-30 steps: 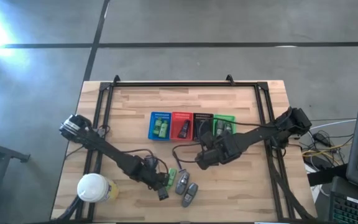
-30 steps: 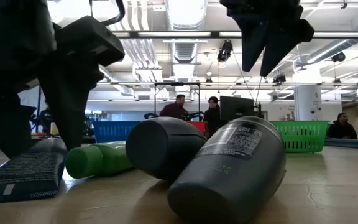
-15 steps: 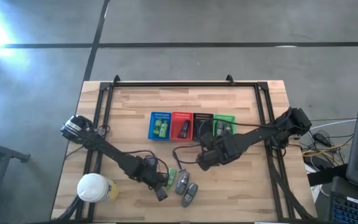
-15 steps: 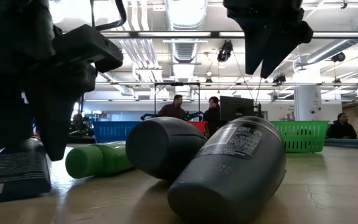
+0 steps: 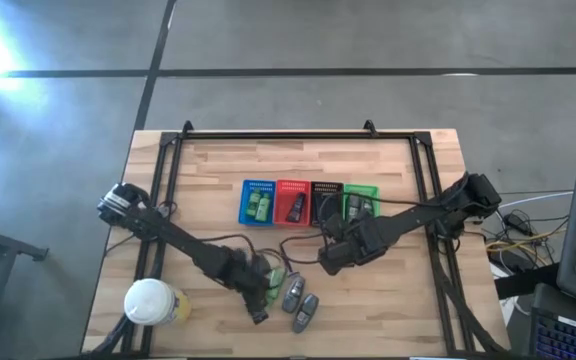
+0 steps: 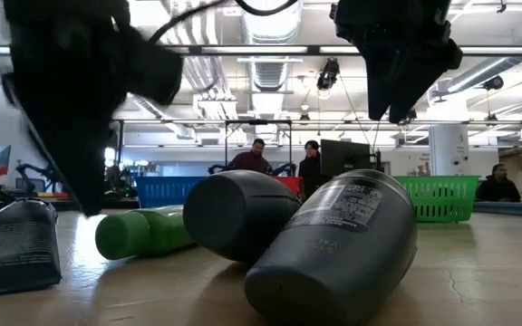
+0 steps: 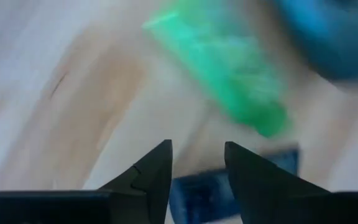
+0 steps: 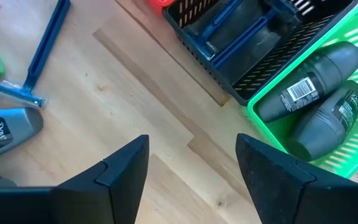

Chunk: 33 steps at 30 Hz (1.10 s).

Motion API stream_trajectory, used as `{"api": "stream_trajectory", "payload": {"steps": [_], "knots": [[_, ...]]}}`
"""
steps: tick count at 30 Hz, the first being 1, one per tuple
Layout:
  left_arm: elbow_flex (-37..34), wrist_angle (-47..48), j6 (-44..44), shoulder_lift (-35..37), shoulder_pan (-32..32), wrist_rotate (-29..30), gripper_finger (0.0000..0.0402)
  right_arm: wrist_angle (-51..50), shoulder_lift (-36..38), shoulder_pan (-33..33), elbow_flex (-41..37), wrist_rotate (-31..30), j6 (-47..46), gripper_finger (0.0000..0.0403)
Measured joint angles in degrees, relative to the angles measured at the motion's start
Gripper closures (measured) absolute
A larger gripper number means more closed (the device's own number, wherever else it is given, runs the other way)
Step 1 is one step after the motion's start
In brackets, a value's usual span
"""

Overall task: Pick & Place Travel size toiletries
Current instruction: Put the blue shave cream into the red bin

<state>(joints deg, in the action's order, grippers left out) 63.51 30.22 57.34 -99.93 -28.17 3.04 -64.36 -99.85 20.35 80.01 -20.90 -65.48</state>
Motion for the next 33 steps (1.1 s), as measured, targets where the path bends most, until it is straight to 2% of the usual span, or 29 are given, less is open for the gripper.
{"api": "stream_trajectory", "payload": {"steps": [3, 5, 8, 11, 15, 21, 26, 33], "knots": [[3.17, 0.42, -24.61, 0.1, -0.78, -4.47, 0.0242, 0.0, 0.0, 0.15, 0.0, 0.52, 0.17, 0.0158], [5.13, 2.4, -37.0, 0.12, -1.75, -8.45, 0.0235, 0.0, 0.0, 0.35, 0.0, 1.5, 0.16, 0.0154], [6.91, 6.38, -49.72, 0.12, -2.98, -9.69, 0.022, 0.02, 0.0, 0.72, 0.0, 1.96, -0.2, 0.0149], [7.43, 9.57, -58.77, 0.13, -3.38, -7.87, 0.0193, 0.04, 0.0, 0.9, 0.0, 2.32, -1.5, 0.0147], [7.32, 10.14, -64.38, 0.12, -3.22, -4.44, 0.0145, 0.19, 0.02, 0.88, 0.0, 2.59, -3.36, 0.0152], [6.39, 10.22, -71.54, -1.45, -2.93, -4.43, 0.0098, 0.31, 0.02, 0.88, 0.0, 2.62, -5.33, 0.0165], [4.61, 9.8, -73.85, -2.9, -2.42, -4.62, 0.0098, 0.44, 0.02, 0.88, 0.0, 2.78, -6.69, 0.0166], [2.95, 9.21, -73.54, -3.09, -1.75, -4.64, 0.0119, 0.4, 0.04, 0.88, 0.0, 2.94, -7.03, 0.0148]]}}
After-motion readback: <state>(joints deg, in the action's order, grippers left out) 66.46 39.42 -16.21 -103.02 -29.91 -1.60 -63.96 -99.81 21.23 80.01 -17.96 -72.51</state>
